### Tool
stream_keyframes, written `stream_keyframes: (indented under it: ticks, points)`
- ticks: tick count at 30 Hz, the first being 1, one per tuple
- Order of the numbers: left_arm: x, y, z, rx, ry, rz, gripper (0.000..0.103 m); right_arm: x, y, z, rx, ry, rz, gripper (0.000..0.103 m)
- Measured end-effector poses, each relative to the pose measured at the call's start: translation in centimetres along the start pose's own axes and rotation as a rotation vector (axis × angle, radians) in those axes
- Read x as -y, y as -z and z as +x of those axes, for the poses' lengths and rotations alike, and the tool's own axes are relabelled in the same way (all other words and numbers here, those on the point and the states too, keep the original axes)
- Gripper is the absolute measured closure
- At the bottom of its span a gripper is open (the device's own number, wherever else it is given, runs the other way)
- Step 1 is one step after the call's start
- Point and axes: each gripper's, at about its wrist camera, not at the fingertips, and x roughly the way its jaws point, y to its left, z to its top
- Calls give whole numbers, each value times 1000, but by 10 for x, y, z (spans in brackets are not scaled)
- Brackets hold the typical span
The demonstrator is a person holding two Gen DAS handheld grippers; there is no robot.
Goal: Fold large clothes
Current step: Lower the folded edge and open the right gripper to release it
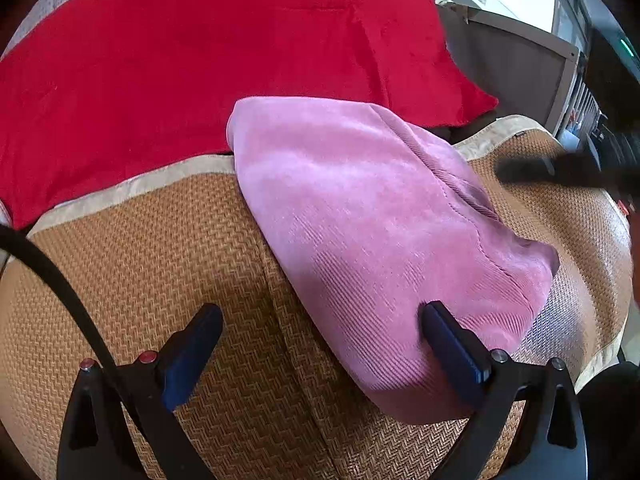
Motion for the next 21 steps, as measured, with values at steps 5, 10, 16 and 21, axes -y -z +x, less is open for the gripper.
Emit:
stream_keyframes:
  ticks: [5,10,16,21]
  points:
    - [-19,-13,-14,46,47,-56,2,-5,-56,33,30,24,13,83]
    - [-22,-20,6,8,2,-19,2,11,-83,103,-76,58,65,83]
    - [-23,-22,11,-10,25,-51,2,28,-83,131,-128,40,126,83]
    - [-10,-16,-14,33,-20,-16,3,19,-61,71,-38,11,98,81]
